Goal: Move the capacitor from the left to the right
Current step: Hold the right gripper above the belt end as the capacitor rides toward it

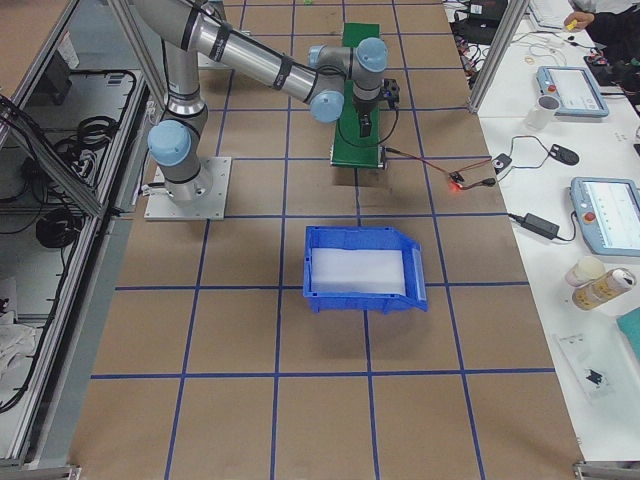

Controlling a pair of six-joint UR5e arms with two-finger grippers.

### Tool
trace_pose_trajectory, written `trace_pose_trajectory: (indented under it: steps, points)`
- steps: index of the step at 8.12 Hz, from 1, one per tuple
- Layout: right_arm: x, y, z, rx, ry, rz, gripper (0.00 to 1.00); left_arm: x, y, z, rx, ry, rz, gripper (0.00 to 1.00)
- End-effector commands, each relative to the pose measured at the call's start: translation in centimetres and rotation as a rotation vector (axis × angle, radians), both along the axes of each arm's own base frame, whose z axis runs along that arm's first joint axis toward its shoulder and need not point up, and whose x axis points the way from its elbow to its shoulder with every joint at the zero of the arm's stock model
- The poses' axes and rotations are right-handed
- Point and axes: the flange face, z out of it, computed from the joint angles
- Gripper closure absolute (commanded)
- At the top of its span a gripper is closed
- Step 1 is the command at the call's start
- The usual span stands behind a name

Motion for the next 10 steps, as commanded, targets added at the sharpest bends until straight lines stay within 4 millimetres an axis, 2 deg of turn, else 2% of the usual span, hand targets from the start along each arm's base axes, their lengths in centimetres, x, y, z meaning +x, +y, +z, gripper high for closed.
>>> trace_pose_trajectory:
  steps: [1, 10]
  points:
    - [0.1, -0.2, -0.5, 0.008, -0.013, 0.001, 0.0, 0.0, 0.1, 0.1, -0.001, -0.002, 0.0, 0.0]
    - [0.1, -0.4, -1.6, 0.028, -0.018, 0.001, 0.0, 0.0, 0.2, 0.1, -0.004, -0.001, -0.005, 0.0]
